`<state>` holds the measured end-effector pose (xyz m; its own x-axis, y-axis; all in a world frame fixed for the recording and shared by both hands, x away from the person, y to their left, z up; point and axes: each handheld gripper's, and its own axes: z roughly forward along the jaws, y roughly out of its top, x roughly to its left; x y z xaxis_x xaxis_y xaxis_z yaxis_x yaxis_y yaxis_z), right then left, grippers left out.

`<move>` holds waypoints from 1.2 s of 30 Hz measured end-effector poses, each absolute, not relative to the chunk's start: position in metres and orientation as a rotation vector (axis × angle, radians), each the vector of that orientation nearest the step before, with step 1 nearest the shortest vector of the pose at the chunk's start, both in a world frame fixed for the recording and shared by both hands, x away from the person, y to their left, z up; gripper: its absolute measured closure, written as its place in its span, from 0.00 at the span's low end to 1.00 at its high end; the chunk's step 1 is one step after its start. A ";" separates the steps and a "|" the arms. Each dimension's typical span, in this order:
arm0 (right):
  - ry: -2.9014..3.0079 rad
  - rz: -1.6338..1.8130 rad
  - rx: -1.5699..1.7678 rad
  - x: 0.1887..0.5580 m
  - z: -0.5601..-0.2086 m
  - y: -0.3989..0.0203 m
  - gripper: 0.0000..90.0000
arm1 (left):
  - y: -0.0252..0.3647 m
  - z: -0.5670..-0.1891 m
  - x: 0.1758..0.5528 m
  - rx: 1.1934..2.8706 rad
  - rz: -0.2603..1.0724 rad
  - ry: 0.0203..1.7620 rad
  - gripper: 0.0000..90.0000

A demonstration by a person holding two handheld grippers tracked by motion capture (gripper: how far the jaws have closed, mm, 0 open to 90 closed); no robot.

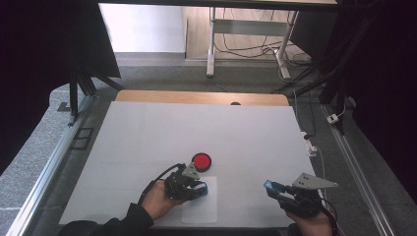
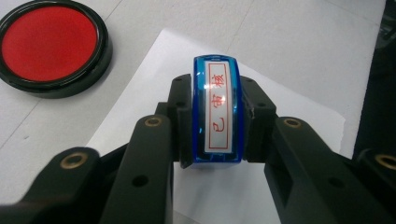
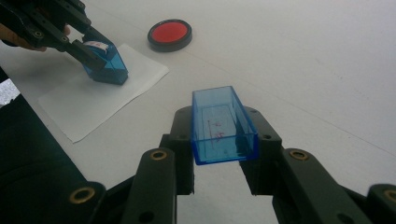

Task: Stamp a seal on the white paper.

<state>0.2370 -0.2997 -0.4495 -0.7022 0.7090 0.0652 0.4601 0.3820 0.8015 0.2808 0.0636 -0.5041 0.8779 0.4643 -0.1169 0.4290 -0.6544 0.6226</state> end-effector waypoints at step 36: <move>2.364 1.233 1.025 0.237 -0.449 -0.300 0.76 | 0.090 -0.468 0.282 2.183 0.022 0.620 0.77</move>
<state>0.2370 -0.2997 -0.4494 -0.7075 0.7031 0.0705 0.4605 0.3830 0.8008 0.2815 0.0901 -0.4683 0.8771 0.4395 -0.1940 0.4247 -0.5205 0.7408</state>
